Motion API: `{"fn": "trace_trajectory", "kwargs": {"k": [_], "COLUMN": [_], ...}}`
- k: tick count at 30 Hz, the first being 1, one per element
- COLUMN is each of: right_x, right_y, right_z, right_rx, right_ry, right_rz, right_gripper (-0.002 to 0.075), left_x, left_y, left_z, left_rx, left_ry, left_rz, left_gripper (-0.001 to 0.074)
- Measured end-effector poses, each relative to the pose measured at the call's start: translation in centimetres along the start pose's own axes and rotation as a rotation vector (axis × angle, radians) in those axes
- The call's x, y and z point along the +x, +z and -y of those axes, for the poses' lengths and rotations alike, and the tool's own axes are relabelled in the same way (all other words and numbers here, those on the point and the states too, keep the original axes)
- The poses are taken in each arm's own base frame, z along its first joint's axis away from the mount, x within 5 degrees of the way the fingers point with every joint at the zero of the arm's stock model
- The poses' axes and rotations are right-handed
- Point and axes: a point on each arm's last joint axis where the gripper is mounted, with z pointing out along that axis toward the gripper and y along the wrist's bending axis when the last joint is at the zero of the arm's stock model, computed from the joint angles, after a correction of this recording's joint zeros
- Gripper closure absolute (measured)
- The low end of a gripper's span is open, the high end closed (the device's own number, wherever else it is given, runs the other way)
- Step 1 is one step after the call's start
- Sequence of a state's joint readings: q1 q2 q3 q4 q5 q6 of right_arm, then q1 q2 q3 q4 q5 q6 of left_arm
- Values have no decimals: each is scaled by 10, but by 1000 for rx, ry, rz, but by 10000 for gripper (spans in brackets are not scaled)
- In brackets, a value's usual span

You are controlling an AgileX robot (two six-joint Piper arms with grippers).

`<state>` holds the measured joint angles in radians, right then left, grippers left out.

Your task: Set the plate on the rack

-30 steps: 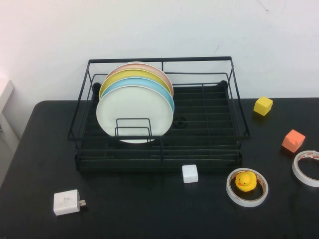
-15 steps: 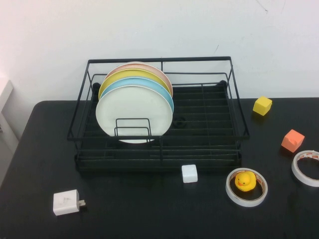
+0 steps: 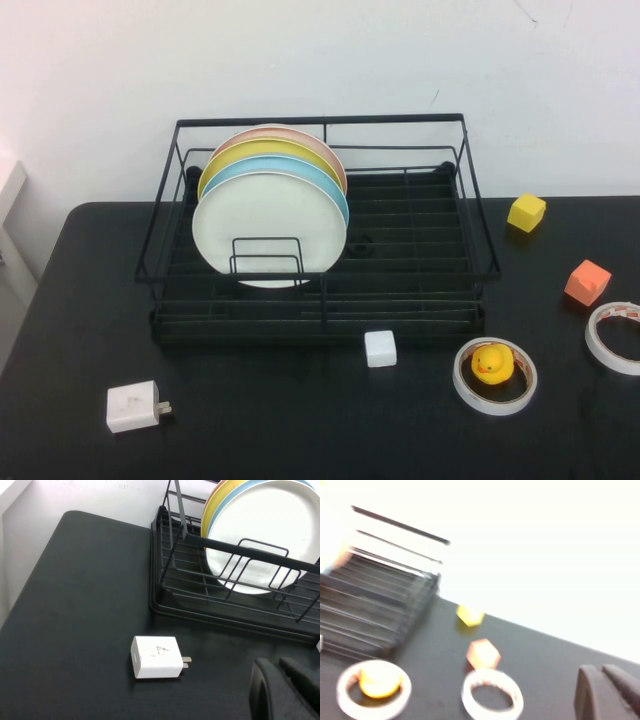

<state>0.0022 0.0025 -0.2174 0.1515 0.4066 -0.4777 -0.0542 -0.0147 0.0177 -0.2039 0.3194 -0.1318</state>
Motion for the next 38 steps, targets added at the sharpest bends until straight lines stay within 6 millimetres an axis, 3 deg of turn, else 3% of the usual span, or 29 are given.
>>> {"fn": "trace_trajectory", "kwargs": {"k": [5, 12, 38], "right_x": [34, 70, 70], "right_y": [12, 21, 21], "right_z": [0, -10, -10], "right_rx": [96, 87, 109], "right_ry": [93, 161, 176], "right_rz": [-117, -203, -204], "right_gripper": [728, 728, 728], "left_x": [0, 0, 0], "left_y": [0, 0, 0], "left_z": [0, 0, 0], "left_rx": [0, -1, -1], "left_ry": [0, 2, 2], "left_rz": [0, 0, 0], "left_gripper": [736, 736, 736]}}
